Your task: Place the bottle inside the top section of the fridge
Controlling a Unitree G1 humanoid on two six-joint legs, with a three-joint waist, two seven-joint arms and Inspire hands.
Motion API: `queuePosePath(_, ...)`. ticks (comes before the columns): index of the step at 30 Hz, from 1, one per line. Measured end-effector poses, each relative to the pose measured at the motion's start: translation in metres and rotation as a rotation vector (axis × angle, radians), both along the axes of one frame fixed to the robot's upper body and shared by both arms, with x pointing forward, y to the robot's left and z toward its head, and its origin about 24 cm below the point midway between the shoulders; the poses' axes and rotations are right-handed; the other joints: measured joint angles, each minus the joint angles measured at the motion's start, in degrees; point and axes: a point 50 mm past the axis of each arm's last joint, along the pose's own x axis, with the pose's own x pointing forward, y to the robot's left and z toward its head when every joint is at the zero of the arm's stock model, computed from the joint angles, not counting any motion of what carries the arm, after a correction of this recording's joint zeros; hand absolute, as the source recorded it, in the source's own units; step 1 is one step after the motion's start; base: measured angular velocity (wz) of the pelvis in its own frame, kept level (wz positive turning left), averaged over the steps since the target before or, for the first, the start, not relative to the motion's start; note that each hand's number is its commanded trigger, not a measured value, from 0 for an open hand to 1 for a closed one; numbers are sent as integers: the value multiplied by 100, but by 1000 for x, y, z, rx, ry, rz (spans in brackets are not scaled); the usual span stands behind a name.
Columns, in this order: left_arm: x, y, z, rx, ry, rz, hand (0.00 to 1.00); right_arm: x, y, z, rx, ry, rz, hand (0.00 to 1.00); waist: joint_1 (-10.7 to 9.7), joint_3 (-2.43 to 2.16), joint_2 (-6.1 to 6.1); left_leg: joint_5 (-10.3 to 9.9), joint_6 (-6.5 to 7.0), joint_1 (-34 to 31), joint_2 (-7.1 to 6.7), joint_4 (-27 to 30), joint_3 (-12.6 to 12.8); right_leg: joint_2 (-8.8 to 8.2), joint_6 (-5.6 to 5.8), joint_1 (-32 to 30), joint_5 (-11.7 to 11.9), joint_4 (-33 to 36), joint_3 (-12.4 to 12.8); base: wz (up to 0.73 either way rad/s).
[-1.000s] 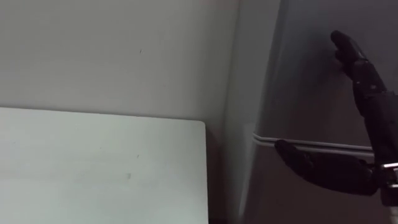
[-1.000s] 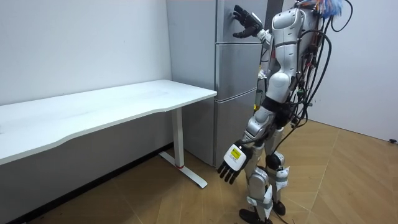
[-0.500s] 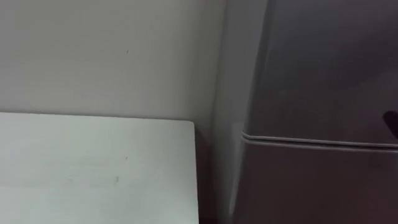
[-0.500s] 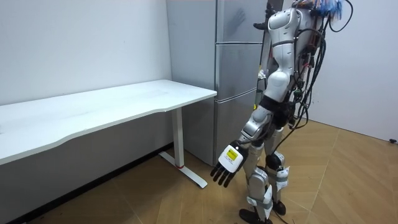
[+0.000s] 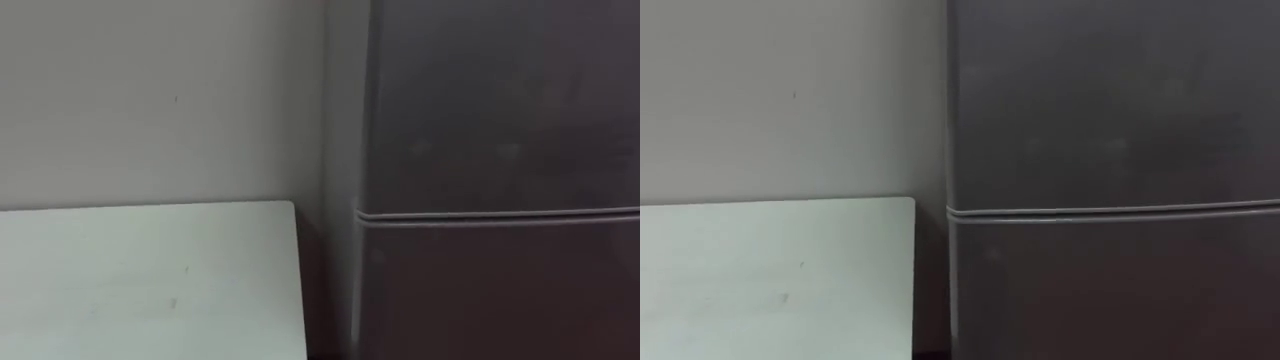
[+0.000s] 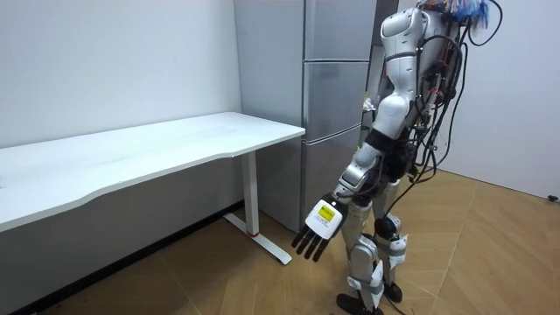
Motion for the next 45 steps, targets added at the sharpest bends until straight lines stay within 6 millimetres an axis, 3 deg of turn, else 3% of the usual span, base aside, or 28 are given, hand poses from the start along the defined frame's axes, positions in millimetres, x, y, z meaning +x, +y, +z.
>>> queuePosePath(7,7,0,2,38,-21,-16,0,-26,4,-58,185,185,-120,0,-17,1,10,4,5,-76,-14,-25,-18,-4,10,-63,-25,15,2,3)
queuePosePath(11,14,-4,3,41,-45,-42,0,-37,13,-96,319,292,-167,0,-3,11,74,2,2,-51,-15,-71,-14,-1,11,-67,-28,7,22,-1)
queuePosePath(15,19,-11,0,20,-53,-56,0,-51,29,-137,408,469,-132,0,-2,1,141,2,2,-17,-24,-118,-10,6,12,-29,-27,-59,34,0)
queuePosePath(19,15,-18,-2,-3,-47,-48,0,-72,41,-164,421,641,-107,0,37,-7,195,3,-2,24,-26,-148,21,12,17,-20,-33,-70,74,-4)
queuePosePath(24,9,-26,-6,-28,-16,-60,0,-94,66,-198,399,927,79,0,62,-4,196,4,-5,44,-32,-193,25,13,18,-24,-38,-67,118,-1)
queuePosePath(32,9,-38,-11,-77,10,-130,0,-105,100,-226,329,1191,492,0,223,13,217,3,-2,71,-39,-197,62,13,25,-38,-49,-80,193,-3)
queuePosePath(39,17,-42,-12,-108,-5,-175,0,-84,120,-231,238,1236,779,0,240,21,207,4,-2,4,-46,-125,-25,-9,23,-29,-50,-89,20,8)
queuePosePath(45,29,-44,-12,-121,-29,-220,0,-79,132,-236,232,1260,922,0,249,43,153,3,-1,11,-66,-156,-73,-21,33,33,-56,-93,-24,7)
